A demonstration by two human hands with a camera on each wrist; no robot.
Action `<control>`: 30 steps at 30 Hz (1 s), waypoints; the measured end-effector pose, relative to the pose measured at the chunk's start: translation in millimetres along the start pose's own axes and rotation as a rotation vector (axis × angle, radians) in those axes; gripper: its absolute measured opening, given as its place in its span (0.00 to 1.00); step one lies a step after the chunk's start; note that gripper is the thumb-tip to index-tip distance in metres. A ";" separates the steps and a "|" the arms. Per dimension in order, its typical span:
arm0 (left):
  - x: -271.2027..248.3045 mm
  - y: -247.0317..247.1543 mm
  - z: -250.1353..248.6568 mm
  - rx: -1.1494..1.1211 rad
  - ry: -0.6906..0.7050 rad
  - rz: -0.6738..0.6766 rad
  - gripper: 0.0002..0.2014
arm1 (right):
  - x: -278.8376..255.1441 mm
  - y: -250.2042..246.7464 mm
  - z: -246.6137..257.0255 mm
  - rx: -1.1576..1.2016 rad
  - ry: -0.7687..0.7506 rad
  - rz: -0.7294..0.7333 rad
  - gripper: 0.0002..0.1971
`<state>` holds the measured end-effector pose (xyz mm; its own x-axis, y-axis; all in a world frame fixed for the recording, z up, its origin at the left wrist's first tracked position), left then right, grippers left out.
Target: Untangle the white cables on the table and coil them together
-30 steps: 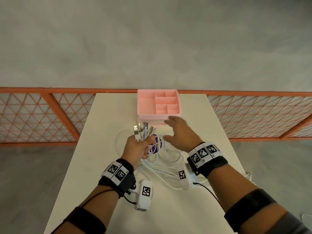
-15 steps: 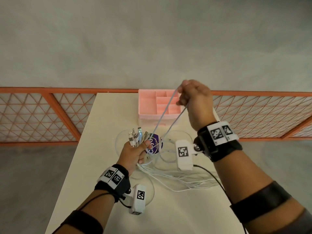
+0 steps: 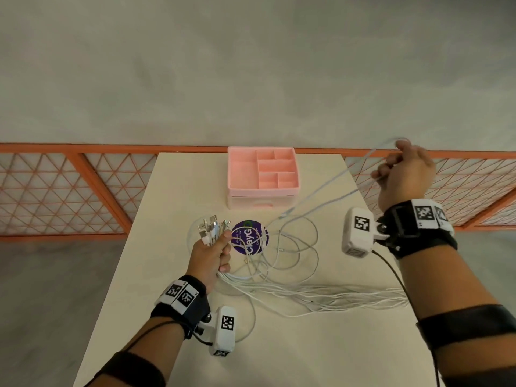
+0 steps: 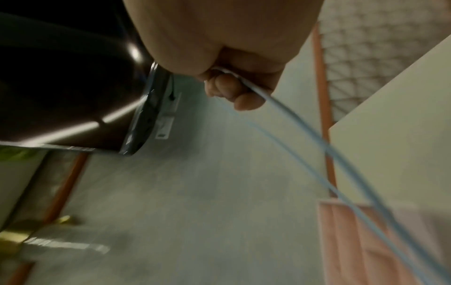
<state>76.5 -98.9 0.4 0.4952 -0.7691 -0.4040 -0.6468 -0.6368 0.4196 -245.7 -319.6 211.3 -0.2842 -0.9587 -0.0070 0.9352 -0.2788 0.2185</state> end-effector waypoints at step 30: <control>-4.9 79.4 -108.1 -0.345 0.188 0.068 0.14 | -188.0 81.4 -178.7 -1.129 -0.505 1.079 0.14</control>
<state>85.4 -151.5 123.6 0.5763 -0.7862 -0.2233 -0.4647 -0.5399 0.7018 -78.3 -171.9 56.0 0.7383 -0.6742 0.0168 0.3419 0.3527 -0.8710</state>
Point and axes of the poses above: each hand's wrist, its own x-axis towards the middle knuckle, its own y-axis out of the palm, z = x × y, the point moved 10 cm from there along x, towards the middle knuckle, and after that the axes turned 7 degrees about -x, right-handed, at the moved point
